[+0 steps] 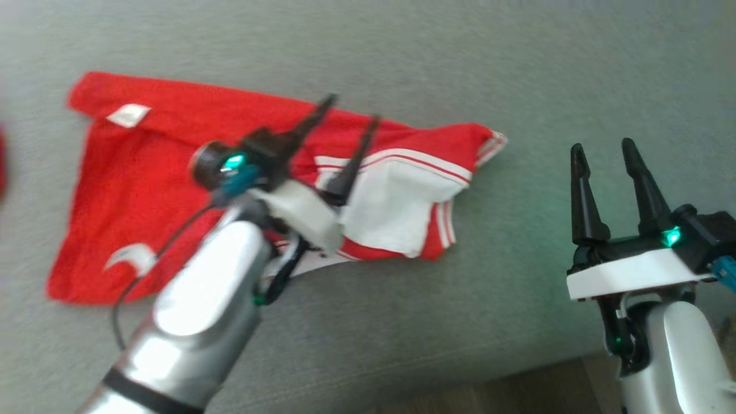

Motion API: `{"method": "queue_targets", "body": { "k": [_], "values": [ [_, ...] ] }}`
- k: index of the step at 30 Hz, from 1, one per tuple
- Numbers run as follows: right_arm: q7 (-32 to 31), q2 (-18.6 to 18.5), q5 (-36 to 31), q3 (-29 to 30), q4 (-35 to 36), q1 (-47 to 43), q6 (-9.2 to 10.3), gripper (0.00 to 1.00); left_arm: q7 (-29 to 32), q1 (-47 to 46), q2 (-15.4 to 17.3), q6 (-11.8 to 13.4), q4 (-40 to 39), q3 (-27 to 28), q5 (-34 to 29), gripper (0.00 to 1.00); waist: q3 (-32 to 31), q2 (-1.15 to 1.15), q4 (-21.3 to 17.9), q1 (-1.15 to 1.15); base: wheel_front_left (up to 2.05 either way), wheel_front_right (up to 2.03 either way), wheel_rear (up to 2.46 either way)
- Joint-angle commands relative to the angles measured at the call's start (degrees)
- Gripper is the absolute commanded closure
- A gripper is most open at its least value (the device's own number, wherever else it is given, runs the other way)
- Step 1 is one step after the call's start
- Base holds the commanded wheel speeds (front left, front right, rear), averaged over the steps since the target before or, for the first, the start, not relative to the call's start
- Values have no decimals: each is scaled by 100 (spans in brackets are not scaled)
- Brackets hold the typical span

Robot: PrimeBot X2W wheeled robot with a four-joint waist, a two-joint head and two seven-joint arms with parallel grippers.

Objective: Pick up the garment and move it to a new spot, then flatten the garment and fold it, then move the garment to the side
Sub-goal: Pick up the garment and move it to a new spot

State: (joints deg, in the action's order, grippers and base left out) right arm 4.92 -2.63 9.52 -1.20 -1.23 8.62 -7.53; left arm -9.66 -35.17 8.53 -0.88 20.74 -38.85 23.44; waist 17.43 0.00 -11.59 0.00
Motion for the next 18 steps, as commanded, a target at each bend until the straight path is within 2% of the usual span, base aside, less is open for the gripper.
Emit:
{"method": "queue_targets", "body": {
  "k": [1,7,18],
  "values": [
    [-17,-25,-43,-100,225,-3,4,0,-48,-98,139,39,-209,243,36,0,-241,0,316,0,0,0,0],
    [-234,-25,-189,-40,327,-64,4,0,-260,383,573,518,-545,870,256,0,-471,0,789,0,0,0,0],
    [-465,-25,-311,-28,279,-231,4,0,-499,1496,1354,1049,-960,1994,548,0,-874,0,1215,0,0,0,0]
  ]
}}
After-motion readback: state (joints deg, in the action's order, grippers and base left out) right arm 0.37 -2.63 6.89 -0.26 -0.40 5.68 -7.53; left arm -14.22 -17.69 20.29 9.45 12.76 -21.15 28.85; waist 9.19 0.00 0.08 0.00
